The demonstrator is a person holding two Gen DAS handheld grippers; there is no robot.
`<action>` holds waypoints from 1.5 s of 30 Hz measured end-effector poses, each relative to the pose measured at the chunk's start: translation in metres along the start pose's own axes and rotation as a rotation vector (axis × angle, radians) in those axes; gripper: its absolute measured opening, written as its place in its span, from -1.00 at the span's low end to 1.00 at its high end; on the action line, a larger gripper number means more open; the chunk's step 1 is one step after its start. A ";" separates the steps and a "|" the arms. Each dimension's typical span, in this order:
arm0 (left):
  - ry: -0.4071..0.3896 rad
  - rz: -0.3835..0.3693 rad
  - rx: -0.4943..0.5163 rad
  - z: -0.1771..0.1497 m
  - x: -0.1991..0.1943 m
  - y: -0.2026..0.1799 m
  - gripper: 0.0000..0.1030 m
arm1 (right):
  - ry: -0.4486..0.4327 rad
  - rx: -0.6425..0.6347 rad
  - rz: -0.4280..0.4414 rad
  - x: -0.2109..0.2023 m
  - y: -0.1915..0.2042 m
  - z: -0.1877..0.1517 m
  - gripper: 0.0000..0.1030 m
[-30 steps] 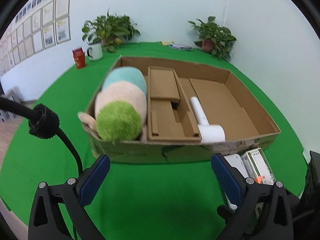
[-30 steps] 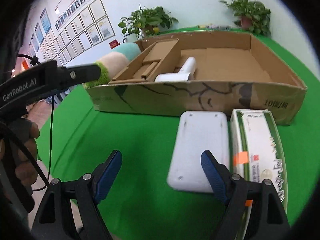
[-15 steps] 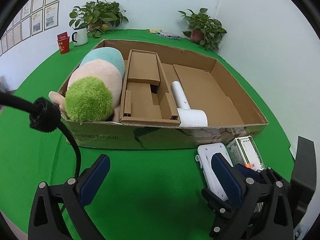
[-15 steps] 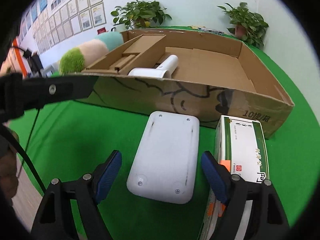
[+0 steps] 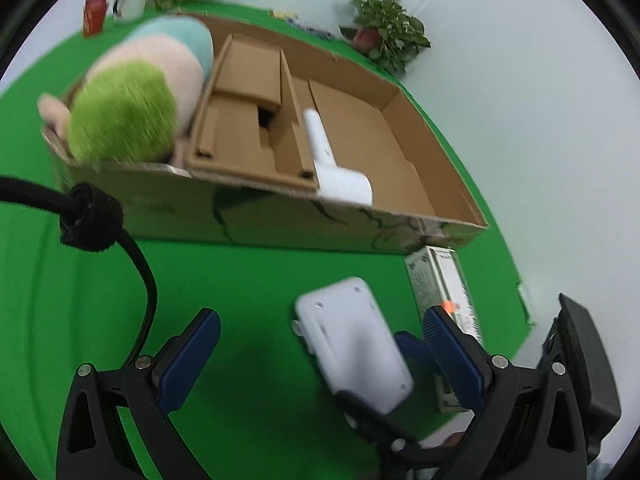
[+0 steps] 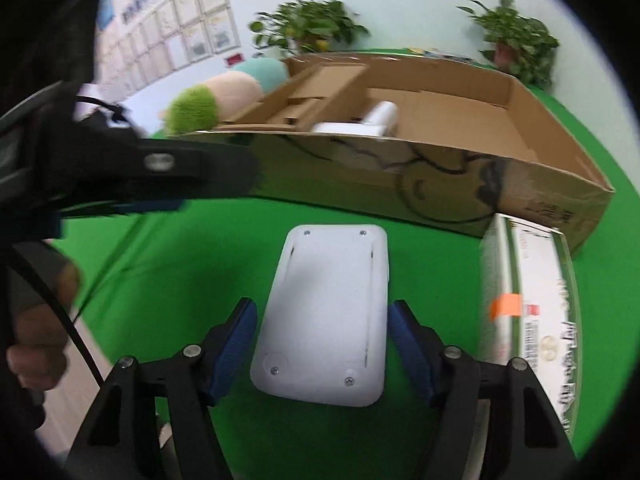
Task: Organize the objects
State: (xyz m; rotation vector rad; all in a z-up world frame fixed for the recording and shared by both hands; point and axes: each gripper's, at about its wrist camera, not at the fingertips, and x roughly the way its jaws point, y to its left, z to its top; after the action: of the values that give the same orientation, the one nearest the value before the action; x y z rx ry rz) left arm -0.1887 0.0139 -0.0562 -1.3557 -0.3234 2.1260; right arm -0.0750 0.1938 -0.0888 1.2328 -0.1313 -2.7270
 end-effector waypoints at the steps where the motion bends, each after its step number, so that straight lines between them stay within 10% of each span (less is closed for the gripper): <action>1: 0.013 -0.016 -0.008 0.000 0.003 0.001 0.95 | 0.003 0.002 0.016 0.000 0.001 -0.001 0.44; 10: 0.105 -0.158 -0.068 -0.010 0.030 0.008 0.33 | 0.014 -0.020 -0.038 0.001 0.003 -0.002 0.52; 24: 0.158 -0.125 -0.073 -0.021 0.047 0.009 -0.41 | 0.048 -0.069 -0.095 0.004 0.020 -0.006 0.33; 45: 0.071 -0.105 -0.001 -0.007 0.011 -0.020 -0.48 | -0.031 -0.020 -0.077 -0.022 0.024 0.008 0.31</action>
State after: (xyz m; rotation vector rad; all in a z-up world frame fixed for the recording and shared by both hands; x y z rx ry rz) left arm -0.1789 0.0351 -0.0576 -1.3807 -0.3589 1.9876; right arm -0.0642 0.1741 -0.0644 1.2150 -0.0609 -2.8065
